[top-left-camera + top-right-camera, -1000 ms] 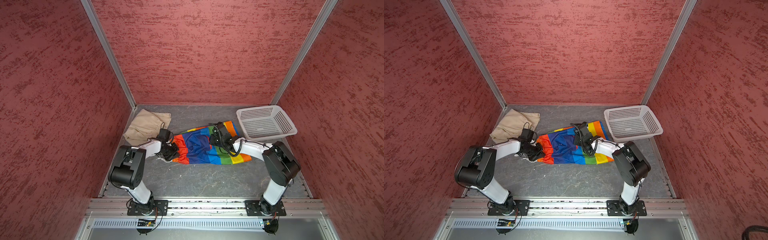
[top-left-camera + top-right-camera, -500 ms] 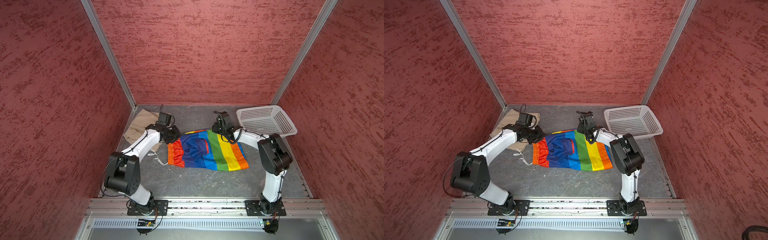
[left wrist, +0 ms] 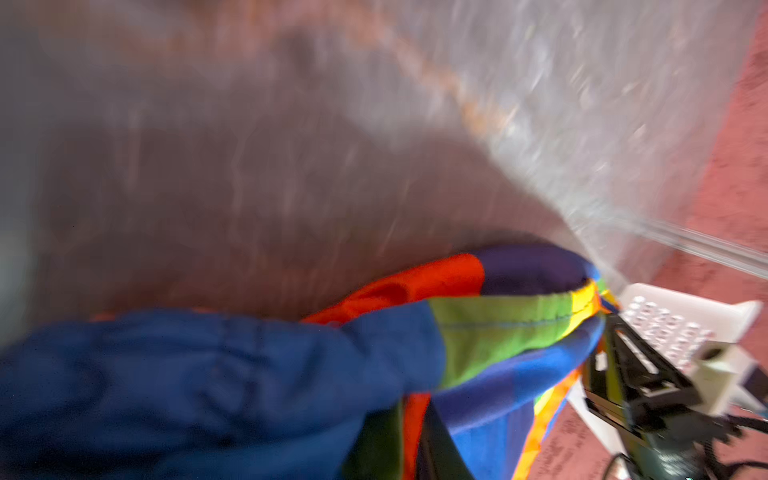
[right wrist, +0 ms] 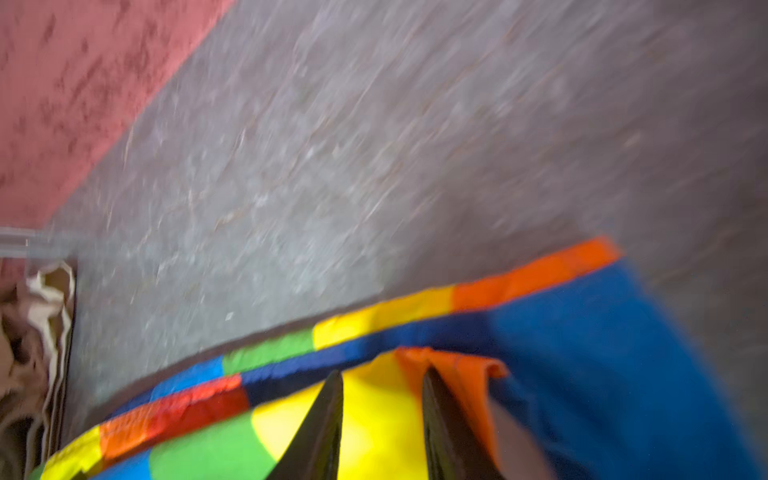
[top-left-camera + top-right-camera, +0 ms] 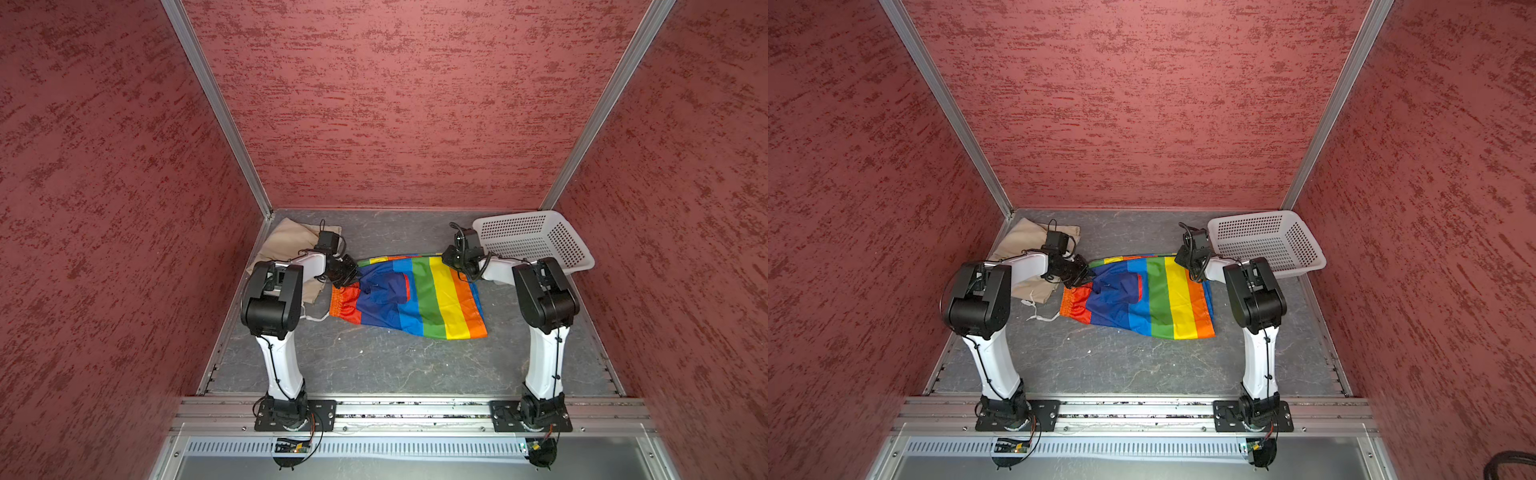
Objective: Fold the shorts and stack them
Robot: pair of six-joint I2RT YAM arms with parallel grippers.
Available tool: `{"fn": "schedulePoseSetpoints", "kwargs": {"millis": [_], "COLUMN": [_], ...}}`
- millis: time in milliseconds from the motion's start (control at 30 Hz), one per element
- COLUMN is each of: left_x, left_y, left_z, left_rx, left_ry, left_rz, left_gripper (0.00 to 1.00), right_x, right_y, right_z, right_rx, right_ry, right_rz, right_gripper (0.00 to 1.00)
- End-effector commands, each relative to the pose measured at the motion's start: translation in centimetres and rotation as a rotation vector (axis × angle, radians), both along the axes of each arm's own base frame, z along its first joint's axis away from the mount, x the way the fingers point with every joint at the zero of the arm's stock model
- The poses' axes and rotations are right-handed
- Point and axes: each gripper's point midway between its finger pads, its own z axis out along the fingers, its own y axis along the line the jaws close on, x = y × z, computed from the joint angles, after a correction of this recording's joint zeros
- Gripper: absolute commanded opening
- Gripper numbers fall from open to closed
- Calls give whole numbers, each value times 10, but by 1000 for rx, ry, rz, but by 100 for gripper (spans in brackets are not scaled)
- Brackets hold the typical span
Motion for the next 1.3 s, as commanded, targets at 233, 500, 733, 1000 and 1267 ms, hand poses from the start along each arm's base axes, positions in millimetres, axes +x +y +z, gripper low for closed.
{"fn": "schedulePoseSetpoints", "kwargs": {"millis": [233, 500, 733, 1000, 1267], "left_x": [-6, -32, -89, -159, -174], "left_y": [-19, -25, 29, 105, 136], "left_z": [-5, 86, 127, 110, 82], "left_rx": [22, 34, 139, 137, 47], "left_ry": [41, -104, -156, -101, -32], "left_rz": [-36, -39, 50, 261, 368], "left_gripper": [33, 62, 82, 99, 100], "right_x": [-7, -55, -128, -192, -209], "right_y": [1, 58, 155, 278, 351], "right_z": [14, 136, 165, 134, 85], "right_rx": [8, -262, -447, -571, -673], "right_ry": [-16, -275, -453, -576, -571], "right_rz": [37, 200, 436, 759, 970], "right_gripper": [35, 68, 99, 99, 99]}}
